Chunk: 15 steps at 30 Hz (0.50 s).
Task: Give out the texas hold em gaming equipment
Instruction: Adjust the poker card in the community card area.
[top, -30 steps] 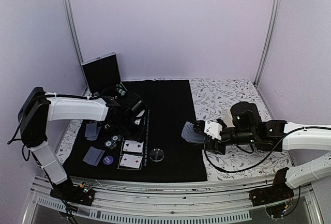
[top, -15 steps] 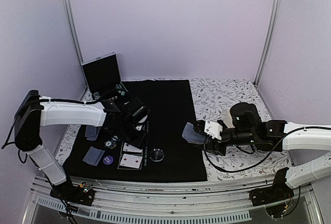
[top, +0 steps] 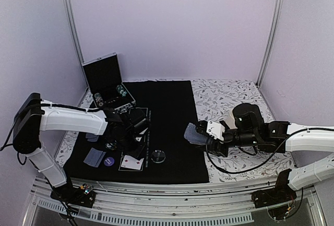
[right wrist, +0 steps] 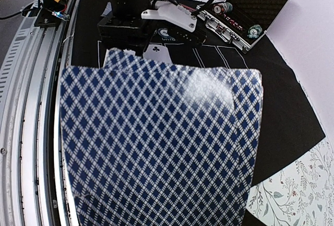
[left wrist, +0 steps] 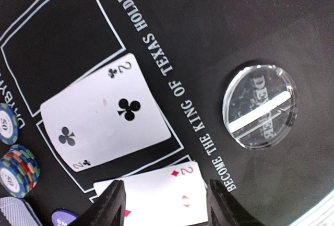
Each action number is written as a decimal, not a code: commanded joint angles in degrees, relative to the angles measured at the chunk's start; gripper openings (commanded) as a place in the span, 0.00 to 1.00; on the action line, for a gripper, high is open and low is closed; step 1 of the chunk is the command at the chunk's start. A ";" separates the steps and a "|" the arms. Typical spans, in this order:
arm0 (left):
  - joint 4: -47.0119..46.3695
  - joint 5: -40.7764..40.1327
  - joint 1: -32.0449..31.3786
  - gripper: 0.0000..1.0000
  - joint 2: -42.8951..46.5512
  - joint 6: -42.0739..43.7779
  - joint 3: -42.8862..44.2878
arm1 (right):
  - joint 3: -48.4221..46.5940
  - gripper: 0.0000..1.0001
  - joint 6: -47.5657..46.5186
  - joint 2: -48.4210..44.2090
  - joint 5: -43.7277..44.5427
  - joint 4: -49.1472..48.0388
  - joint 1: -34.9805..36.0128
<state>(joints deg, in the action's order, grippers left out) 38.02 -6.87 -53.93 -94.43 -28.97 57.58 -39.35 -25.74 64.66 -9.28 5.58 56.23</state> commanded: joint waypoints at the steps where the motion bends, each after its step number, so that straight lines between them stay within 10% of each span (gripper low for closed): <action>1: -2.38 1.31 -2.42 0.55 -0.70 -0.82 -0.90 | -0.06 0.51 1.08 -1.65 0.32 -1.54 -0.16; 15: -2.68 -3.55 -3.01 0.51 -5.84 -0.97 0.22 | 0.75 0.51 0.78 -1.59 0.62 -1.77 -0.22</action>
<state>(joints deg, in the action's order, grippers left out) 36.42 -8.16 -56.38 -98.85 -29.19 57.10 -39.33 -25.45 64.29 -9.28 5.54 56.23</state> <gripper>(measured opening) 0.517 0.515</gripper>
